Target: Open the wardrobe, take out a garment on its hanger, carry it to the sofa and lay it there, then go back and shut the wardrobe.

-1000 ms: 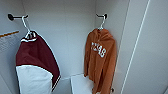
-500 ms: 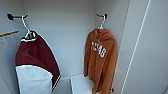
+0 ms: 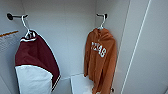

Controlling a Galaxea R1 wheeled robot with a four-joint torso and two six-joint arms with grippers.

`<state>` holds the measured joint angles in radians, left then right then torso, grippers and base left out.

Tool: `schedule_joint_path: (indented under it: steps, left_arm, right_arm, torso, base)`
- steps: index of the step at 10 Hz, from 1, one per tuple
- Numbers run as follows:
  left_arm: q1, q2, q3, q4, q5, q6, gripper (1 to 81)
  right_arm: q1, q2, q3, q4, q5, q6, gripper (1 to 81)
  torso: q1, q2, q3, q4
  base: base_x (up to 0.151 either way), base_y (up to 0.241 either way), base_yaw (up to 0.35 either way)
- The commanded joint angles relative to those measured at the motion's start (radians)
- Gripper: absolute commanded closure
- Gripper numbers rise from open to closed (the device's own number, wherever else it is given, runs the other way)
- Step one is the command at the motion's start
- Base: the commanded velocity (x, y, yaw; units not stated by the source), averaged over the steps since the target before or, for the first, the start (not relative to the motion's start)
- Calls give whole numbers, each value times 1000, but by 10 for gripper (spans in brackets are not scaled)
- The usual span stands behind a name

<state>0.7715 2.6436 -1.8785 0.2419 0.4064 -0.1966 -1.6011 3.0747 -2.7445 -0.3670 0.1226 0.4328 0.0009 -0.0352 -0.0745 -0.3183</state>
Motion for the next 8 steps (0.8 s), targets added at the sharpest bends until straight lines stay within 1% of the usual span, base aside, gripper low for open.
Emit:
schedule_joint_path:
  steps: [1, 2, 4, 5, 7, 8]
  left_arm:
    - [-237, -46, 82, -7, 68, -73, 10]
    - [-289, -39, 84, -7, 69, -105, 10]
    - [-405, -16, 82, -12, 69, -193, 10]
    - [-462, -6, 84, -13, 68, -260, 10]
    - [-565, 4, 102, -16, 54, -420, 10]
    - [-617, 7, 128, -24, 20, -509, 10]
  right_arm:
    - [35, 0, 0, 0, -47, 1, 10]
    - [35, 2, 3, 0, -47, 1, 10]
    - [38, 2, 5, 0, -47, 3, 10]
    - [39, 3, 5, 0, -47, 3, 10]
    - [39, 3, 5, 2, -47, 9, 10]
    - [39, 3, 5, 0, -47, 9, 10]
  torso:
    - [0, 0, 0, 0]
    - [0, 0, 0, 0]
    - [1, 0, 0, 0]
    - [1, 0, 0, 0]
    - [1, 0, -1, 0]
    - [1, 0, -1, 0]
  base:
    - [0, 0, 0]
    - [0, 0, 0]
    - [0, 0, 0]
    - [0, 0, 0]
    - [0, 0, 0]
    - [0, 0, 0]
